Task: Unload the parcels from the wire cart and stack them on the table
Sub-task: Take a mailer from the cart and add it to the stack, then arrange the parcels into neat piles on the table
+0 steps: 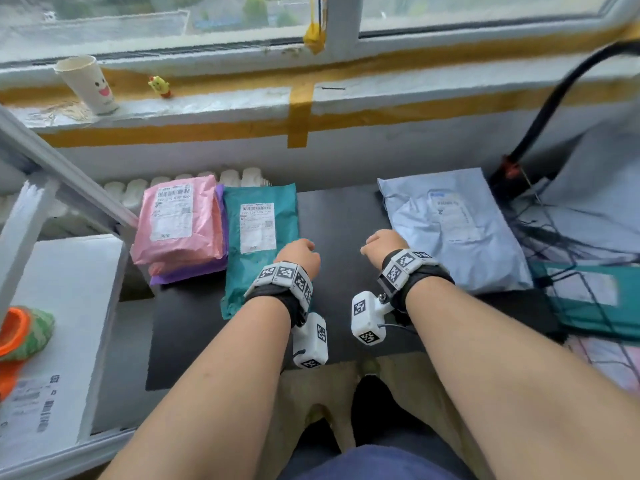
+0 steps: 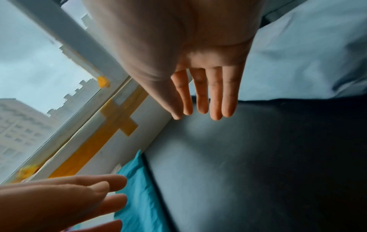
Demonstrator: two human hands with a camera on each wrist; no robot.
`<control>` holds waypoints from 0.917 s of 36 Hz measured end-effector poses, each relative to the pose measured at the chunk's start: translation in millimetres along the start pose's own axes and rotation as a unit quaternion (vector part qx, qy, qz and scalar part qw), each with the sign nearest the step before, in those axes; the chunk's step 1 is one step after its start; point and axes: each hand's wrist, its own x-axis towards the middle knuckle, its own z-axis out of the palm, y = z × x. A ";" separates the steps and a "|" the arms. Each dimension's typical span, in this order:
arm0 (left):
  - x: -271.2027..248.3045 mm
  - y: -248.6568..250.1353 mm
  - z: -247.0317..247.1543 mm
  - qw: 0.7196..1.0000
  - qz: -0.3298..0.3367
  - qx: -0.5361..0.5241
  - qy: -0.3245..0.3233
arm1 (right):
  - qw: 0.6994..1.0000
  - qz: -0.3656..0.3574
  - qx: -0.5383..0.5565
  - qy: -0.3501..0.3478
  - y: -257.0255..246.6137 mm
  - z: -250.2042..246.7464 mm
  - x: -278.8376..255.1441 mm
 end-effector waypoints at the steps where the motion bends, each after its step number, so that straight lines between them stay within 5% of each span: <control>1: -0.8 8.7 6.1 1.000 0.014 0.004 -0.007 | 1.000 0.011 0.008 0.013 11.7 -6.3 -4.2; 10: -27.7 111.8 60.9 0.984 0.138 0.094 -0.068 | 0.987 0.095 0.032 0.128 115.3 -75.8 -42.4; 18: -58.5 228.3 124.9 0.965 0.221 0.121 -0.077 | 0.969 0.169 0.082 0.158 221.9 -148.2 -51.6; 33: -96.5 426.9 310.0 0.948 0.240 0.159 -0.136 | 0.964 0.218 0.064 0.140 457.0 -274.5 -1.6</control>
